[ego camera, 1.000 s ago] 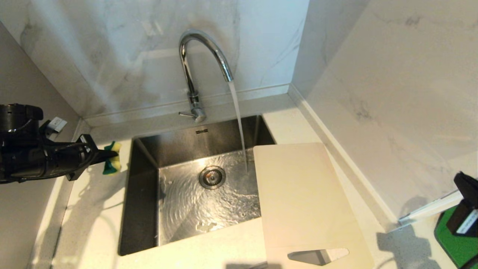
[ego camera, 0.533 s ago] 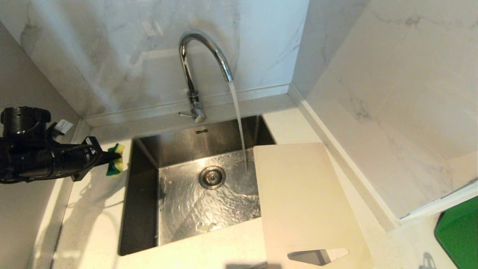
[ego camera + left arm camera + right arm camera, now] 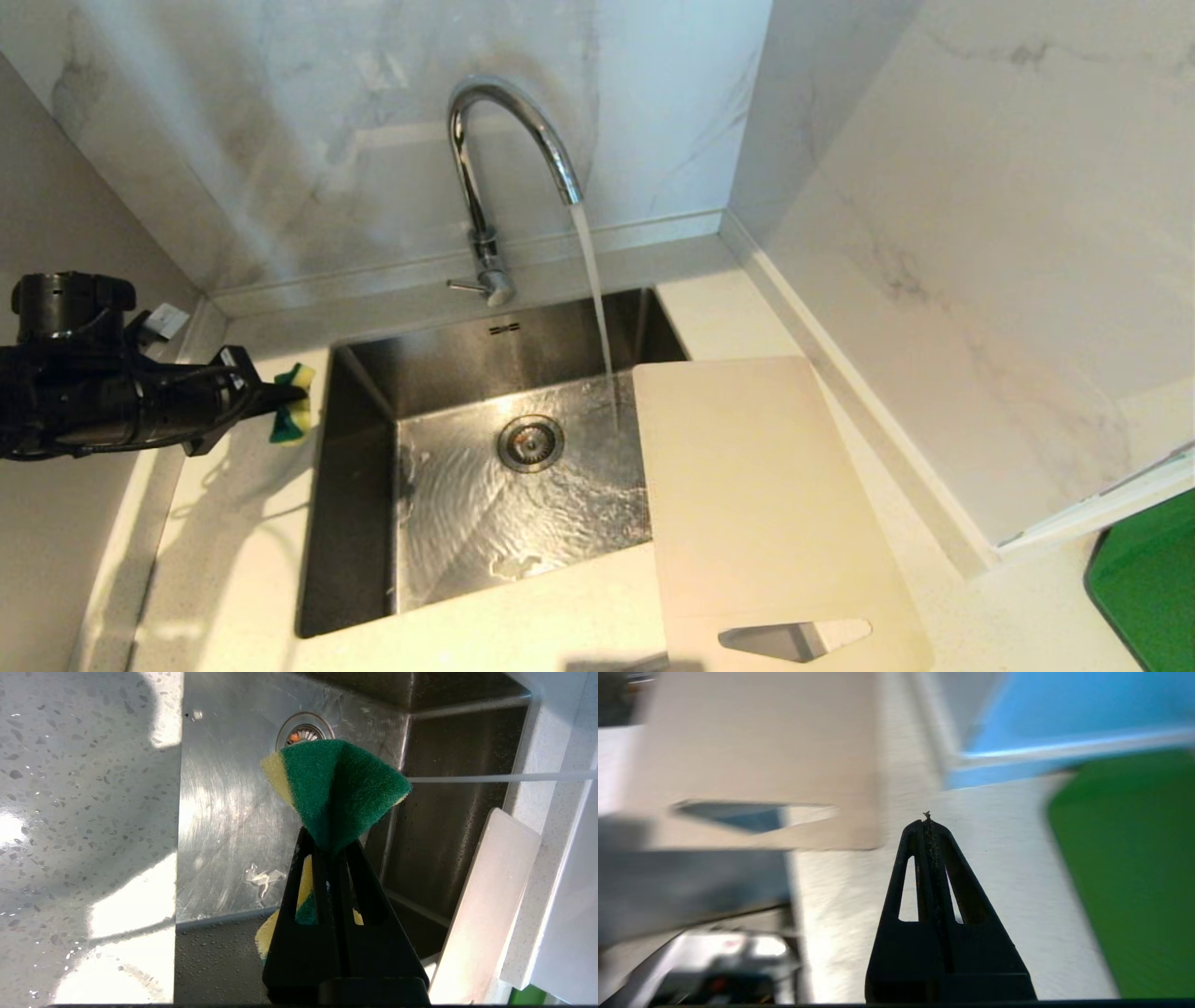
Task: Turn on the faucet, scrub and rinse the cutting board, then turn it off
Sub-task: Put down the cleaning cloth
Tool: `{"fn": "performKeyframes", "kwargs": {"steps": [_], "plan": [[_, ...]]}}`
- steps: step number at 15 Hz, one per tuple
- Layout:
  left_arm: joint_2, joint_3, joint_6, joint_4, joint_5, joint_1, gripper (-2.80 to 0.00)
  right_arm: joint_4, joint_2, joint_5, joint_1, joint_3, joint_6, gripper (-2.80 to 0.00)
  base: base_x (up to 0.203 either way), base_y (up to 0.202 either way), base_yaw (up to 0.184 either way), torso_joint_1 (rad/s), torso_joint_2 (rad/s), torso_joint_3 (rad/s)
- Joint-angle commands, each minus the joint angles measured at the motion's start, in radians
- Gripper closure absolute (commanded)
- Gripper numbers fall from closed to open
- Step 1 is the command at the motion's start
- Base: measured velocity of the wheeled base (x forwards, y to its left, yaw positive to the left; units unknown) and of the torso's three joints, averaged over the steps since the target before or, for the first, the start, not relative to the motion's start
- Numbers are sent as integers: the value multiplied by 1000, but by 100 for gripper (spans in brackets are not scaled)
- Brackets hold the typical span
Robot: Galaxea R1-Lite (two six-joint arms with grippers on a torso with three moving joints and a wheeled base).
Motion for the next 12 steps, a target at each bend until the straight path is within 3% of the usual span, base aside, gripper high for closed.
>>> {"fn": "performKeyframes", "kwargs": {"steps": [1, 3, 4, 9, 12], "plan": [[4, 0, -4, -2, 1, -7, 0, 18, -10, 130, -1, 0, -19, 0, 0, 0, 0, 0, 0, 0], [6, 0, -3, -2, 1, -7, 0, 17, -10, 116, -2, 0, -79, 0, 0, 0, 0, 0, 0, 0], [8, 0, 0, -2, 1, -6, 0, 20, -10, 95, -2, 0, -25, 0, 0, 0, 0, 0, 0, 0], [21, -4, 28, -3, 3, -5, 0, 20, -10, 98, -1, 0, 93, 0, 0, 0, 0, 0, 0, 0], [22, -3, 28, -3, 3, -7, 0, 22, -10, 94, -1, 0, 117, 0, 0, 0, 0, 0, 0, 0]]}}
